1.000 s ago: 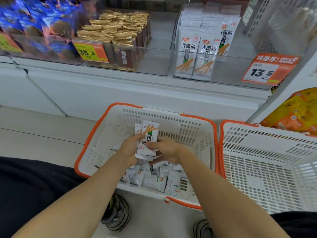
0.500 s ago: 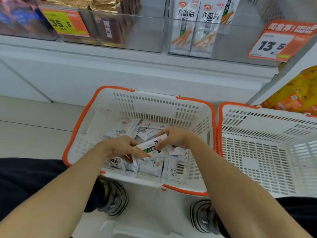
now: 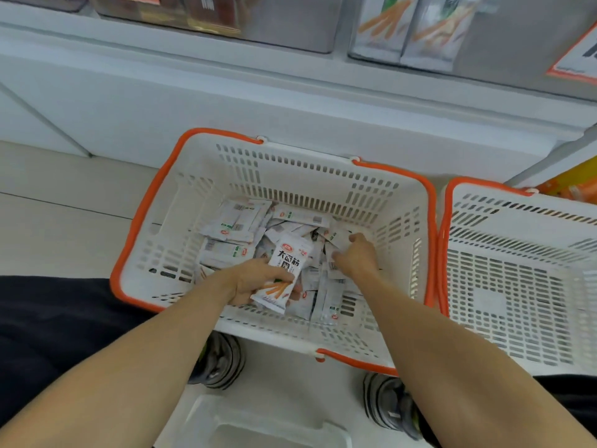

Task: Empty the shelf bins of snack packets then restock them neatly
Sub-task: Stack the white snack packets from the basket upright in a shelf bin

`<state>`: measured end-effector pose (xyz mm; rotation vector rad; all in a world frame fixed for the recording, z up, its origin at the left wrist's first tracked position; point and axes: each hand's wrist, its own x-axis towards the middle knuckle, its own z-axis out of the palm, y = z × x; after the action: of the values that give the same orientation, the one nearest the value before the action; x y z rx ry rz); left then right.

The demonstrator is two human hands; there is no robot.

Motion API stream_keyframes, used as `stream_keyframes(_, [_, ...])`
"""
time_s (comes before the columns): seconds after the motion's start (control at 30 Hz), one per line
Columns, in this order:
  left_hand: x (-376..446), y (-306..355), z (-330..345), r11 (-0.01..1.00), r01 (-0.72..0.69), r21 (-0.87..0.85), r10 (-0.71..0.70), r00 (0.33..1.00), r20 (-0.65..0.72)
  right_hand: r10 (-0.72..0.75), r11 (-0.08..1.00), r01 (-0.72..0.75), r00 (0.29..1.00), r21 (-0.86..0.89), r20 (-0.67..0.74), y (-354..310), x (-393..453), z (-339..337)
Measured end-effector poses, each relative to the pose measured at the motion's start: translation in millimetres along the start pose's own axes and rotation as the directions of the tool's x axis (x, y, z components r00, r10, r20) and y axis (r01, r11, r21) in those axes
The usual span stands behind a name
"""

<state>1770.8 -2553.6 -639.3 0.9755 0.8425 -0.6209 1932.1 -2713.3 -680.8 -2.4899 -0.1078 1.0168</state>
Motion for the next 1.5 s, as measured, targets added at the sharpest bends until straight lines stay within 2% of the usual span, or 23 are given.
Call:
stream_keyframes(0.03, [2.1,-0.7,-0.4,1.0,-0.015,-0.027,0.015,1.0,-0.024,0.01,0.996,-0.011,1.0,-0.089,-0.006,11.7,3.6,6.0])
stream_keyframes(0.1, [6.3,-0.8,-0.8,0.997,-0.051,-0.055,0.046,0.995,-0.09,-0.01,0.993,0.008,1.0,-0.119,-0.016,26.4,7.3,17.3])
stream_keyframes(0.17, [10.4,0.8,-1.8,0.997,-0.071,-0.032,0.065,0.986,-0.152,0.007,1.0,-0.008,1.0,-0.015,-0.02,29.2,9.0,23.9])
stream_keyframes(0.27, [16.8,2.2,-3.9,0.996,-0.08,-0.047,0.069,0.976,-0.207,0.111,0.987,-0.111,0.994,0.12,0.011,21.6,11.2,26.4])
stream_keyframes(0.43, [16.6,-1.5,3.9,0.994,-0.065,-0.086,0.044,0.973,-0.226,0.184,0.982,-0.182,0.982,0.049,-0.046,19.3,7.1,31.1])
stream_keyframes(0.57, [12.8,-8.8,7.7,0.994,-0.042,-0.105,0.011,0.961,-0.276,0.257,0.947,-0.234,0.963,0.22,-0.08,31.6,4.8,28.8])
stream_keyframes(0.63, [11.6,-10.1,6.3,0.993,-0.047,-0.111,0.01,0.951,-0.309,0.35,0.879,-0.333,0.937,0.34,0.012,33.2,4.3,23.6])
stream_keyframes(0.67, [11.6,-9.2,5.9,0.993,-0.054,-0.107,0.015,0.944,-0.329,0.383,0.804,-0.394,0.916,0.445,0.119,30.7,2.5,20.1])
stream_keyframes(0.73, [10.3,-5.1,5.5,0.992,-0.07,-0.107,0.028,0.938,-0.346,0.341,0.673,-0.497,0.866,0.548,0.366,21.2,-3.1,11.1])
stream_keyframes(0.77, [8.7,-2.1,5.9,0.991,-0.077,-0.105,0.036,0.938,-0.346,0.298,0.671,-0.51,0.85,0.537,0.434,14.0,-9.3,4.4])
stream_keyframes(0.83, [6.1,3.0,5.0,0.991,-0.086,-0.106,0.043,0.933,-0.358,0.198,0.726,-0.449,0.862,0.521,0.467,-0.4,-19.3,-11.7])
stream_keyframes(0.93, [-2.6,8.3,5.3,0.977,-0.083,-0.196,0.018,0.95,-0.312,0.023,0.848,-0.209,0.932,0.487,0.361,-19.8,-39.0,-32.7])
stream_keyframes(1.03, [-10.1,15.4,8.6,0.952,-0.122,-0.279,0.037,0.956,-0.291,-0.251,0.89,0.073,0.903,0.451,0.35,-31.2,-60.9,-43.5])
stream_keyframes(1.1, [-16.3,19.4,13.0,0.907,-0.165,-0.387,0.075,0.969,-0.235,-0.389,0.9,0.306,0.885,0.311,0.257,-35.9,-75.5,-45.3])
stream_keyframes(1.17, [-21.4,20.7,14.7,0.854,-0.196,-0.483,0.139,0.979,-0.152,-0.477,0.879,0.464,0.859,0.114,0.183,-38.3,-81.6,-42.7])
stream_keyframes(1.23, [-26.6,21.2,13.3,0.822,-0.223,-0.525,0.189,0.975,-0.119,-0.514,0.857,0.511,0.84,0.065,0.176,-37.7,-84.0,-39.5])
stream_keyframes(1.37, [-35.7,20.2,10.3,0.831,-0.245,-0.5,0.219,0.969,-0.11,-0.497,0.837,0.457,0.865,0.301,0.066,-33.2,-82.9,-43.2])
stream_keyframes(1.43, [-39.1,18.6,8.5,0.871,-0.227,-0.435,0.209,0.974,-0.089,-0.472,0.806,0.444,0.881,0.392,-0.027,-32.8,-79.2,-45.5])
stream_keyframes(1.5, [-42.2,19.2,7.1,0.916,-0.191,-0.352,0.19,0.981,-0.037,-0.403,0.788,0.371,0.914,0.492,-0.043,-32.8,-73.6,-47.8])
